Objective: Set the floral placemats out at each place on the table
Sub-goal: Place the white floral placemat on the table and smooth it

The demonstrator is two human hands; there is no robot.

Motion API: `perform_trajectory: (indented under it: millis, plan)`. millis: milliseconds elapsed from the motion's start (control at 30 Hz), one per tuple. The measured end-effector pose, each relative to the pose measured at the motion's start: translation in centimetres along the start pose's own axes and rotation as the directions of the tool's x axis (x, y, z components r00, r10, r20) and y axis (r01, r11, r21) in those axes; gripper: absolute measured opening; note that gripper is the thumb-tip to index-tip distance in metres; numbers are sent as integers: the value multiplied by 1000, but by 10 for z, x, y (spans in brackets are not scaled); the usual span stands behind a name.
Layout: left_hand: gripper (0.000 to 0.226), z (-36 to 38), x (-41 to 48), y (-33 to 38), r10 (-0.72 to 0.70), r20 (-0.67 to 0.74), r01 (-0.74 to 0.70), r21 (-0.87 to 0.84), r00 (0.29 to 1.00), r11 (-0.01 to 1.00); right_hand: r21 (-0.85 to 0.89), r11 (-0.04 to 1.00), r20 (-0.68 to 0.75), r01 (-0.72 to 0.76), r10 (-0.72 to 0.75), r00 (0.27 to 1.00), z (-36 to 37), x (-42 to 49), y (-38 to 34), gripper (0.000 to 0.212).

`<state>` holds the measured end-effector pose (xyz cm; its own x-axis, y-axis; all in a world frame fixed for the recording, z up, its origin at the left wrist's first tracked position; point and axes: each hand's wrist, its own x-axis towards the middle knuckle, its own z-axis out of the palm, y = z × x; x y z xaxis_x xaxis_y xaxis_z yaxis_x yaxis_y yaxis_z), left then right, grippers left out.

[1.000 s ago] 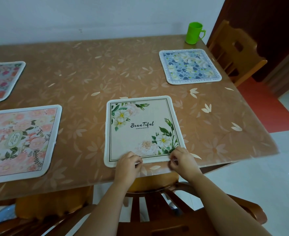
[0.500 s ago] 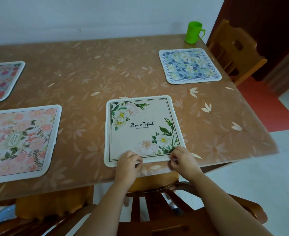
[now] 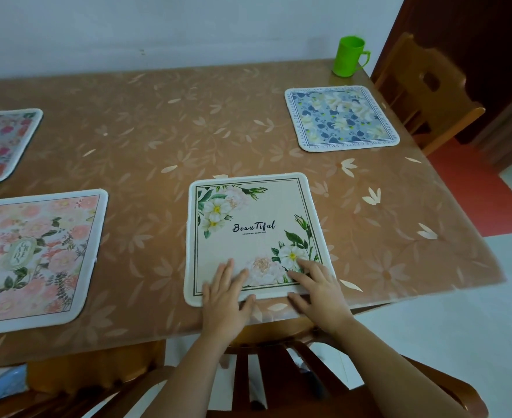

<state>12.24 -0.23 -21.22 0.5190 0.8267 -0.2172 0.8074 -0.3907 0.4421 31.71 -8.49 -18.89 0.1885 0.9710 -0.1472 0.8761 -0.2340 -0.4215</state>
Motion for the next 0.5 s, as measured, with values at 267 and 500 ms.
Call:
perform_trajectory:
  millis: [267, 500]
  plan:
    - [65, 0, 23, -10, 26, 64, -41, 230, 998, 972, -262, 957, 189, 122, -73, 979, 12, 43, 0, 62]
    - [68, -15, 89, -15, 94, 3, -89, 344, 996, 935, -307, 929, 208, 208, -147, 967, 3, 107, 15, 73]
